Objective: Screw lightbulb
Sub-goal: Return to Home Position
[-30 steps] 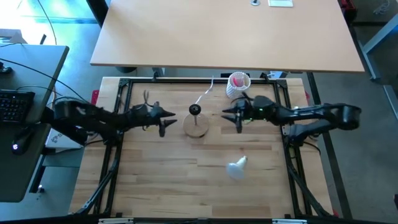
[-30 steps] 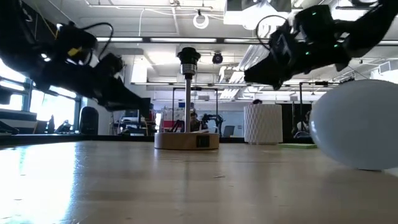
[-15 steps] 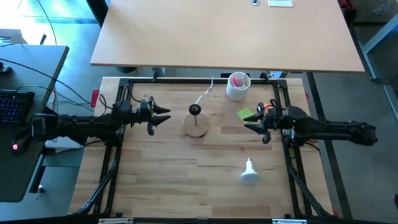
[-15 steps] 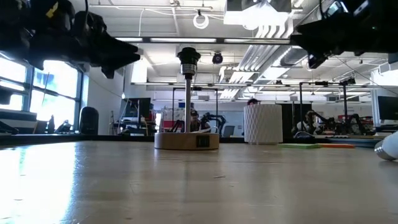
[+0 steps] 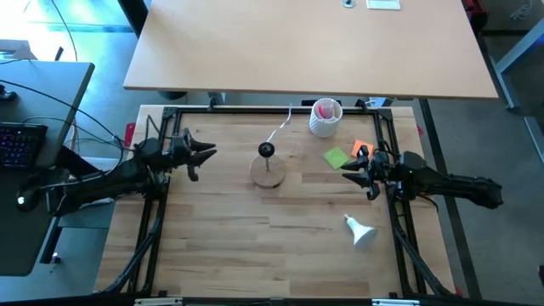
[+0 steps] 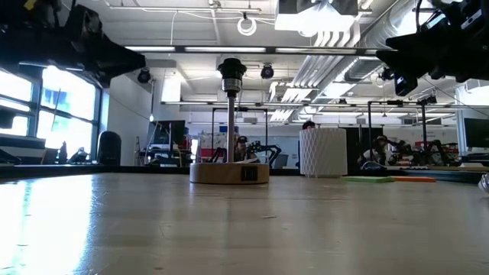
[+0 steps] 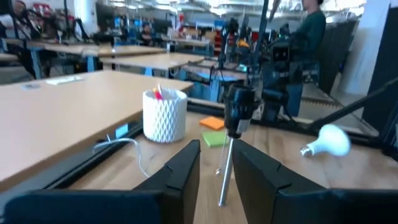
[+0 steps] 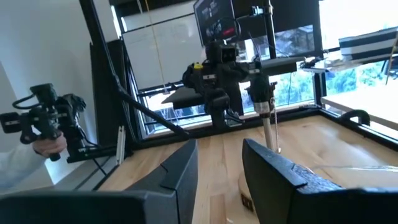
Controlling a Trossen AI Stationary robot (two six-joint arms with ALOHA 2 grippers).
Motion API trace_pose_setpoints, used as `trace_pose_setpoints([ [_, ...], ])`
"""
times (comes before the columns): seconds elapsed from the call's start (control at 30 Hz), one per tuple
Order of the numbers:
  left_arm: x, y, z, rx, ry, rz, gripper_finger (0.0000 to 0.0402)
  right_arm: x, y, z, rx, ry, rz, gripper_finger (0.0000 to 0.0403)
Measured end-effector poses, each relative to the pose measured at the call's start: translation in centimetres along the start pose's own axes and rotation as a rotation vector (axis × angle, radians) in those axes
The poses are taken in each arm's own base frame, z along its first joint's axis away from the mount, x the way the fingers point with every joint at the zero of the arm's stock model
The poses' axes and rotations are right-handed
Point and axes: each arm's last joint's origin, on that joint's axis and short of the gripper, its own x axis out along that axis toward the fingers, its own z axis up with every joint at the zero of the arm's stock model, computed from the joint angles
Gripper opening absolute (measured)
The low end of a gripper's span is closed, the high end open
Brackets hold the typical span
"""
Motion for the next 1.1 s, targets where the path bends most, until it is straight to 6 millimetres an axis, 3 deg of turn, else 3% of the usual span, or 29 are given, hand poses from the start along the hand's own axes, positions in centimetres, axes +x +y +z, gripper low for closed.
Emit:
trace_pose_setpoints([
  [0.1, -0.6, -0.2, -0.3, -0.008, -0.03, 0.022, 0.0079, 0.0, 0.0, -0.1, 0.008, 0.007, -0.002, 0.0123],
  [0.37, -1.2, -0.5, -3.6, -0.05, 0.004, 0.099, 0.0053, 0.0, -0.1, -0.2, 0.011, 0.016, -0.027, 0.0123],
  [0.6, -1.4, -1.7, -3.1, -0.005, -0.057, 0.059, 0.0031, 0.0, -0.6, -0.4, 0.022, 0.013, -0.177, 0.0123],
  [0.83, -1.6, -2.5, -3.7, 0.018, 0.003, 0.064, 0.0009, -0.1, -0.8, -0.5, 0.022, 0.007, -0.24, 0.0123],
  [1.1, -1.6, -2.7, -4.3, 0.064, 0.059, 0.052, 0.0001, -0.3, -1.2, -1.9, 0.037, 0.152, -0.322, 0.0123],
])
